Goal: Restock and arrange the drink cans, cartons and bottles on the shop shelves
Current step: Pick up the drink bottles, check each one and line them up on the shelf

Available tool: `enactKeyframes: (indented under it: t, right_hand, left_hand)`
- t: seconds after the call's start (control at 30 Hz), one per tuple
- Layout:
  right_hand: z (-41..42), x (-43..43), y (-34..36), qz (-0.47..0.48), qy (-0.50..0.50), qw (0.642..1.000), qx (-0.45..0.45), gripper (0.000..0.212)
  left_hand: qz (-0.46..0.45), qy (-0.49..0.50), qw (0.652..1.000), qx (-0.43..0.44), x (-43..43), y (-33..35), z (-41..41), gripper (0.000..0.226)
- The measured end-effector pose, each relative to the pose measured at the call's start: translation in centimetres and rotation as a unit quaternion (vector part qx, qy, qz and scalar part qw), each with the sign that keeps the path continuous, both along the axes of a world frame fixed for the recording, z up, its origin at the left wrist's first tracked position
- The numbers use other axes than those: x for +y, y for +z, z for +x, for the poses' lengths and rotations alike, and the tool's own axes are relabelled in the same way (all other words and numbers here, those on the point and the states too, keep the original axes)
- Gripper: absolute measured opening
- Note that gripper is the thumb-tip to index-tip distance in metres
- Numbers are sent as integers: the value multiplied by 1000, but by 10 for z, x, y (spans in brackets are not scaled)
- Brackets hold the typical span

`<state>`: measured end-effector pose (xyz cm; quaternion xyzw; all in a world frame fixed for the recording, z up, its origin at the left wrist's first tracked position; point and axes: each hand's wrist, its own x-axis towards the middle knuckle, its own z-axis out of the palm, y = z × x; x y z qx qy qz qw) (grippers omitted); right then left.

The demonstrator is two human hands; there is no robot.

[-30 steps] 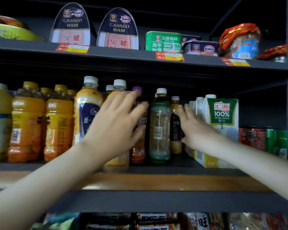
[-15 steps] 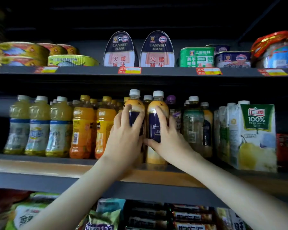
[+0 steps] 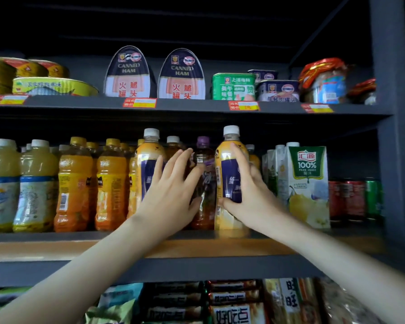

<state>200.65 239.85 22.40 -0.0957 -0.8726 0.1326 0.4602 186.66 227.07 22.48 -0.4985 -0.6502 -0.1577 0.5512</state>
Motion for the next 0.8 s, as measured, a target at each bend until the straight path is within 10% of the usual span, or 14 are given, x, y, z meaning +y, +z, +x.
enactKeyframes:
  t: [0.53,0.8]
  right_hand:
    - [35,75,4,2,-125,986,-110,118]
    - [47,74,14,186,-206,934,-225,135]
  left_hand:
    - [-150,101,979,91,71,3,-19,131]
    - [-164,108,974,114,82,10,-19,130]
